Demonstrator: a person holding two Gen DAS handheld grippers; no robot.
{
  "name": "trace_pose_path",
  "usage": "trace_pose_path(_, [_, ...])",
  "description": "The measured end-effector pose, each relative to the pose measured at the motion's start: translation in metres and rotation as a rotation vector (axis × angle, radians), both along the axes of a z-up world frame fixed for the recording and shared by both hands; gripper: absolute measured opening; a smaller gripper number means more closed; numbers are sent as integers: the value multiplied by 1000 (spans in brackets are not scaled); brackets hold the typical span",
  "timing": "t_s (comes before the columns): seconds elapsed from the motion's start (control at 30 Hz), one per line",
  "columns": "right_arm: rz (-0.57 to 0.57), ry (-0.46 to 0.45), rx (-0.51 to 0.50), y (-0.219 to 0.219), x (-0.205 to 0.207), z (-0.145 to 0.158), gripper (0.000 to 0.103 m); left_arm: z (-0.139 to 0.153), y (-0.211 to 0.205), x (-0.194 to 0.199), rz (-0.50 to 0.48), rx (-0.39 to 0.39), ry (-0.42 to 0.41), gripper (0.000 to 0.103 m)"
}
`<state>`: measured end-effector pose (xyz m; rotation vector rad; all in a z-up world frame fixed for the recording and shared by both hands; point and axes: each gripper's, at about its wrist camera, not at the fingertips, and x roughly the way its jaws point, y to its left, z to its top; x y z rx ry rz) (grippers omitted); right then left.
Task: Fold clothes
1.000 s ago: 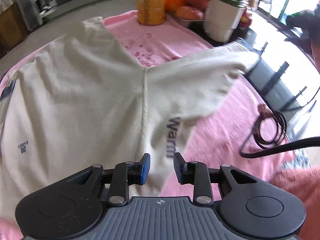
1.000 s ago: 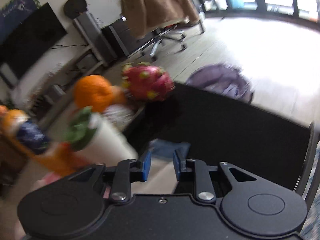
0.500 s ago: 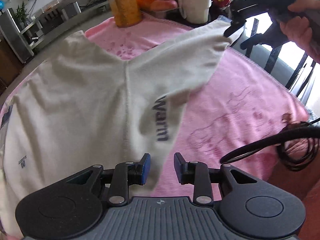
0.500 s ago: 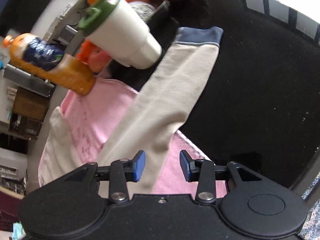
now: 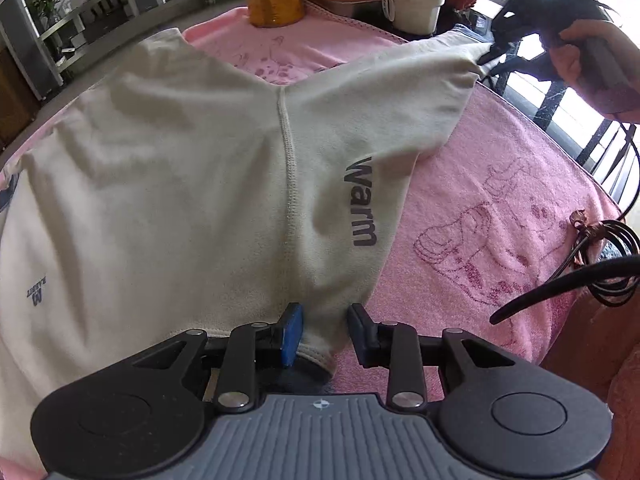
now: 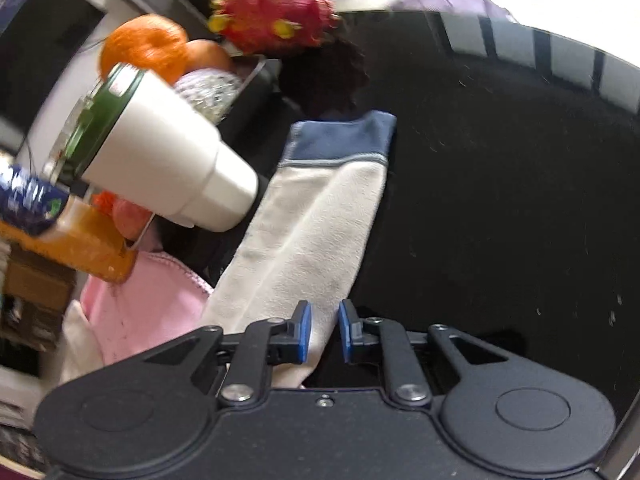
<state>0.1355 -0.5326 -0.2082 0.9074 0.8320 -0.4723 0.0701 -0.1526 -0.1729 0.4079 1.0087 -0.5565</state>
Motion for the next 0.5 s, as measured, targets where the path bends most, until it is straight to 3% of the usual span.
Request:
trace_pose_path(0.07, [54,13,-43,5,7,1,1,0,0,0,-17,2,3,31])
trace_pose_path(0.23, [-5,53,-260,14,3,26,1,2,-1,5,-109,40,45,25])
trace_pose_path(0.43, [56,158,-275,14,12,14,3,3,-2,6,-197,78,70,25])
trace_pose_path(0.5, [45,192,-293,15,8,21,10,8,0,2,-194,81,68,23])
